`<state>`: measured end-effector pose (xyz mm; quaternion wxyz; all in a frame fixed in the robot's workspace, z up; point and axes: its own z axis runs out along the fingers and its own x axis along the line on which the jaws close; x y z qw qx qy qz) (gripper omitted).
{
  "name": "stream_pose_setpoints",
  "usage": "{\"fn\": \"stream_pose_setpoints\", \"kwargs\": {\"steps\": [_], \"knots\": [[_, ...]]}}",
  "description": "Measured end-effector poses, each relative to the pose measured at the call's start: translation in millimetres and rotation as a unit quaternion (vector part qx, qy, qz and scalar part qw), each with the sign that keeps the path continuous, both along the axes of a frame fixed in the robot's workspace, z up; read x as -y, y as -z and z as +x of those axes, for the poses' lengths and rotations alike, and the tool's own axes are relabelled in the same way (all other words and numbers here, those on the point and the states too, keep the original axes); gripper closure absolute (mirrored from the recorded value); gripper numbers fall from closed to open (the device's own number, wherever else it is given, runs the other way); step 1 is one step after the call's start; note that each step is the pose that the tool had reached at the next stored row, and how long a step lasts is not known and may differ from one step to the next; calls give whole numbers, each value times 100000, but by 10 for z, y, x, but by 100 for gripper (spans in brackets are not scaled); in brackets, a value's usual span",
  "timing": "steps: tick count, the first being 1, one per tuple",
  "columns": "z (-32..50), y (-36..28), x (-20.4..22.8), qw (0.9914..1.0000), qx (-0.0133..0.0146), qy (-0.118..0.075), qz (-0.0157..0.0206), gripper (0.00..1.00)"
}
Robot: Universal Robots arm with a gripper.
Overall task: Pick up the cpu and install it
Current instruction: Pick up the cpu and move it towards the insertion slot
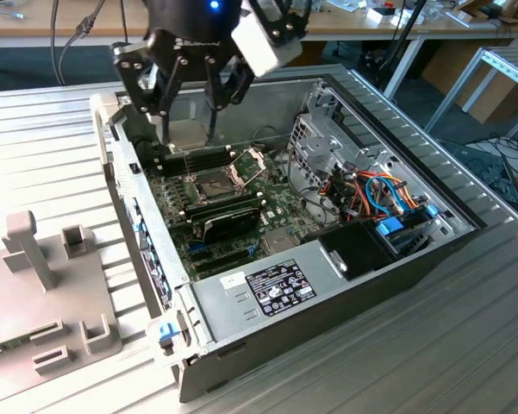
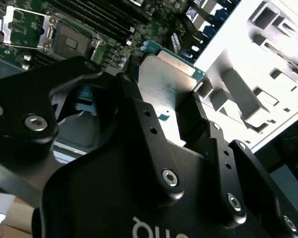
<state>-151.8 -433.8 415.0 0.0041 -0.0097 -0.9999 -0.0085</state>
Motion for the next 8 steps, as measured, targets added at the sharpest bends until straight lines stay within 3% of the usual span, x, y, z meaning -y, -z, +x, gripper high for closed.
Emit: {"fn": "stream_pose_setpoints", "kwargs": {"steps": [5,8], "knots": [[401,11,-1,100000,-82,-3,2,45],[555,14,-1,100000,-109,-2,-3,45]]}}
